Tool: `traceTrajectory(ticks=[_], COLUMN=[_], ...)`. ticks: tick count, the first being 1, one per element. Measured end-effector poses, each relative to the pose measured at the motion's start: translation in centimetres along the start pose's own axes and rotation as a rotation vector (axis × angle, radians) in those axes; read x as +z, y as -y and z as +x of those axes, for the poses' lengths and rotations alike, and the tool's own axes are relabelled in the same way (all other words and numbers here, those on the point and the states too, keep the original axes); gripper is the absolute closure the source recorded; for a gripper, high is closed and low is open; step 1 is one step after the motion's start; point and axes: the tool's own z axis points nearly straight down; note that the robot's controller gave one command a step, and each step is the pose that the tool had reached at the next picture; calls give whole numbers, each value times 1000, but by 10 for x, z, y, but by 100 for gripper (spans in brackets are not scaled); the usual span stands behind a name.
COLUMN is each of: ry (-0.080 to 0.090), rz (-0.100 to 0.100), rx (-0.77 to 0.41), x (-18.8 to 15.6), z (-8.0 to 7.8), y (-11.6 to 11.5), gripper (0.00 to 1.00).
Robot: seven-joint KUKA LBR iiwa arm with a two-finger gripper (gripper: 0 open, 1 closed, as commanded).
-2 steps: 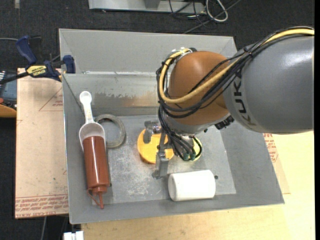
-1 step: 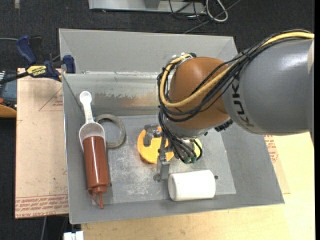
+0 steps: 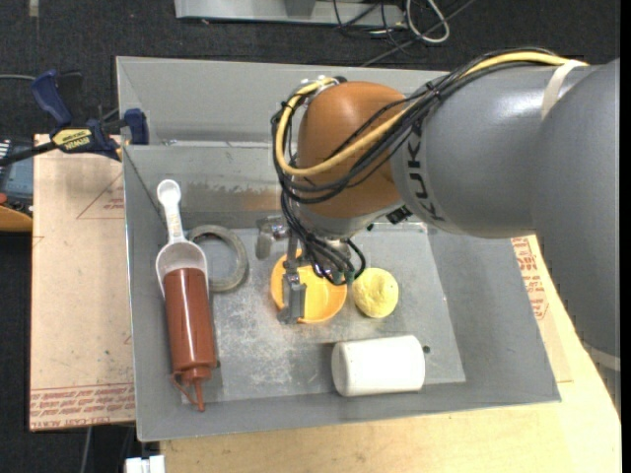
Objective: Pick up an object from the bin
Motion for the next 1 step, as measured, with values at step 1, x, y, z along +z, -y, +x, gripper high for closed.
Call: traceTrajectory(ticks=[1], ry=[-15], rz=[-2], rx=[-313], x=[28], z=[71], y=[13], gripper=[0])
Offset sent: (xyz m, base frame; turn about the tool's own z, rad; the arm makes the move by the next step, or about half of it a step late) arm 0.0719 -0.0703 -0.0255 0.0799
